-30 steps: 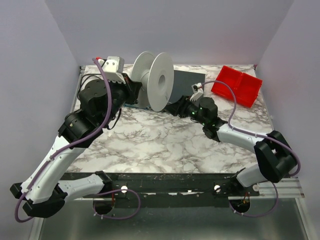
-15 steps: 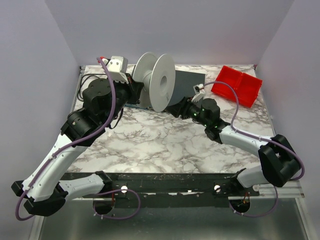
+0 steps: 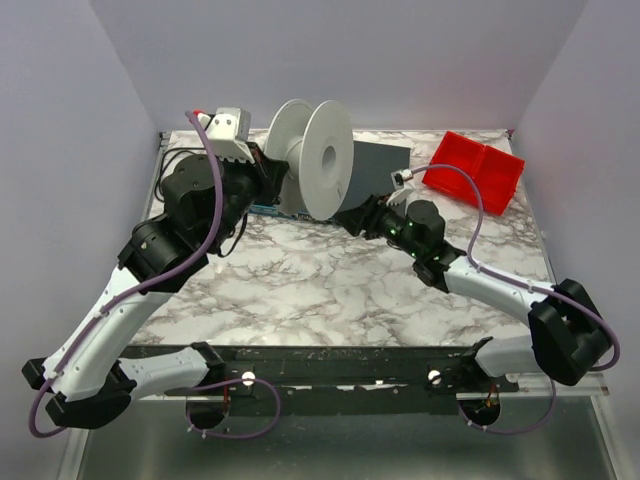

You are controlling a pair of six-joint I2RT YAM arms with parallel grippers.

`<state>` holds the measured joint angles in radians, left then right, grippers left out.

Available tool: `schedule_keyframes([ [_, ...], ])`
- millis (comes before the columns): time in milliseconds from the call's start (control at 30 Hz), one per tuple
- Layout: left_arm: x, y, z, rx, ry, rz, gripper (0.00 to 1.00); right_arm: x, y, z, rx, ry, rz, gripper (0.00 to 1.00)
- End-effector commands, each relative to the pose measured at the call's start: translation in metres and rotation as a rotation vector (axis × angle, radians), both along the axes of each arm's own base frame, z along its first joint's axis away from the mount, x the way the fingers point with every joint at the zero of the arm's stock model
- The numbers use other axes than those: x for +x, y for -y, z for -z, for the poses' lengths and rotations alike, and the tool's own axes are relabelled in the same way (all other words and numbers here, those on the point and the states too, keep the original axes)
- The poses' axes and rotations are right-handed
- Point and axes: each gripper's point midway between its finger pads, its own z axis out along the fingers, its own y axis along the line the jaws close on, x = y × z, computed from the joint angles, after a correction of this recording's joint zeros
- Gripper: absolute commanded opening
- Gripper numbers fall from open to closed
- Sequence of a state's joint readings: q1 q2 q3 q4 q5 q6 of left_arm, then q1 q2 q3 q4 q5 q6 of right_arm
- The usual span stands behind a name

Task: Wrap the cables

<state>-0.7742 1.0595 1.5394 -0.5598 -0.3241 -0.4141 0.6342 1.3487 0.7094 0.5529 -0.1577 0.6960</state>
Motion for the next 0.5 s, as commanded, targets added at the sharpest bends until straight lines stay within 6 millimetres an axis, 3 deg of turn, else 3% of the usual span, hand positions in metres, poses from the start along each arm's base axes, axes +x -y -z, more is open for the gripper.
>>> schedule_keyframes([
  [0,-0.005,0.001,-0.037,-0.136,0.036,-0.031,0.0,-0.002,-0.001,-0.004,-0.015,0.047,0.03,0.55],
  [167,-0.003,0.0,-0.041,-0.163,0.015,-0.07,0.0,-0.008,-0.012,-0.017,-0.025,0.105,0.1,0.55],
  [467,-0.002,0.009,-0.054,-0.198,0.007,-0.071,0.0,-0.011,-0.025,-0.038,0.159,0.155,0.205,0.59],
])
